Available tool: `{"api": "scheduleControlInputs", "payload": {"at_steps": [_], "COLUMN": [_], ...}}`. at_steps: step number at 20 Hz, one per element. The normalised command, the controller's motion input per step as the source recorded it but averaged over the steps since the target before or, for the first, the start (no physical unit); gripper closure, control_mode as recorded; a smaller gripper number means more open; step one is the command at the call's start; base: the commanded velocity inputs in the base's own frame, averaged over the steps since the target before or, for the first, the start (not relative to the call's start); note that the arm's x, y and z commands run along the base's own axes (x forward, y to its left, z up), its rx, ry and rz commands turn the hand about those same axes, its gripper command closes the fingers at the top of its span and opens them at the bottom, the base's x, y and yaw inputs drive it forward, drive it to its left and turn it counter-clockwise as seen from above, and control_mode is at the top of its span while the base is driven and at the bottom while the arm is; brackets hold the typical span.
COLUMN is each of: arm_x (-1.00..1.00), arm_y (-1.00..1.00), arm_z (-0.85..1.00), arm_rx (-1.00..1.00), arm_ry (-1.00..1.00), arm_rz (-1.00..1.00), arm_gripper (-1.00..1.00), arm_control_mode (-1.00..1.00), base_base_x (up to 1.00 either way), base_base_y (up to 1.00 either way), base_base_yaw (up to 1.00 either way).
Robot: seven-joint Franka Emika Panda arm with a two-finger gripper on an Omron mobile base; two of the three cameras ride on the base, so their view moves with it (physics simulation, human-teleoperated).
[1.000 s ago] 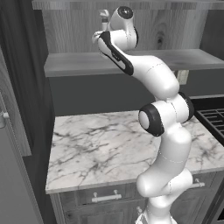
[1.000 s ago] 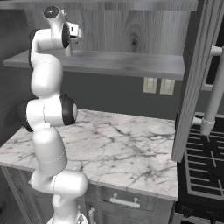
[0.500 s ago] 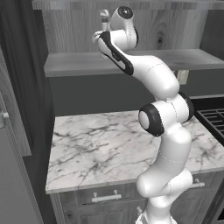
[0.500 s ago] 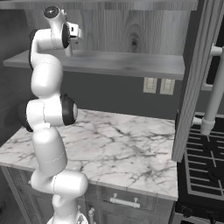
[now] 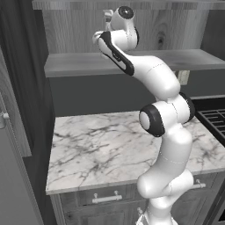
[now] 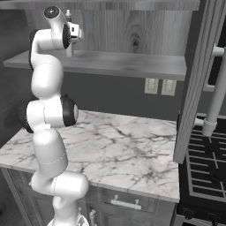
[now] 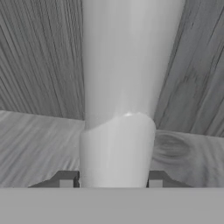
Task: Move the cutting board and knife to the sink. Then move spray from the cabinet to the counter.
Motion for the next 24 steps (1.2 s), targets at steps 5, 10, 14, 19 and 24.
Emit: {"api": "scheduleControlInputs", "payload": {"at_steps": [5, 10, 14, 19, 24], "arm_x": [0.0, 0.0, -0.1, -0.62, -0.96], "arm_y": [0.0, 0.0, -0.01, 0.0, 0.0], "arm_z": [0.0, 0.0, 0.0, 0.0, 0.0], "arm_rx": [0.0, 0.0, 0.0, 0.0, 0.0], "arm_ry": [0.0, 0.0, 0.0, -0.04, -0.06], "arm_rz": [0.0, 0.0, 0.0, 0.0, 0.0], "arm_gripper": [1.0, 1.0, 1.0, 1.0, 1.0], "arm_control_mode": [-1.0, -1.0, -1.0, -1.0, -1.0], "base_base_x": [0.0, 0.0, 0.0, 0.0, 0.0], "base_base_y": [0.0, 0.0, 0.0, 0.0, 0.0], "base_base_yaw": [0.0, 0.0, 0.0, 0.0, 0.0]}}
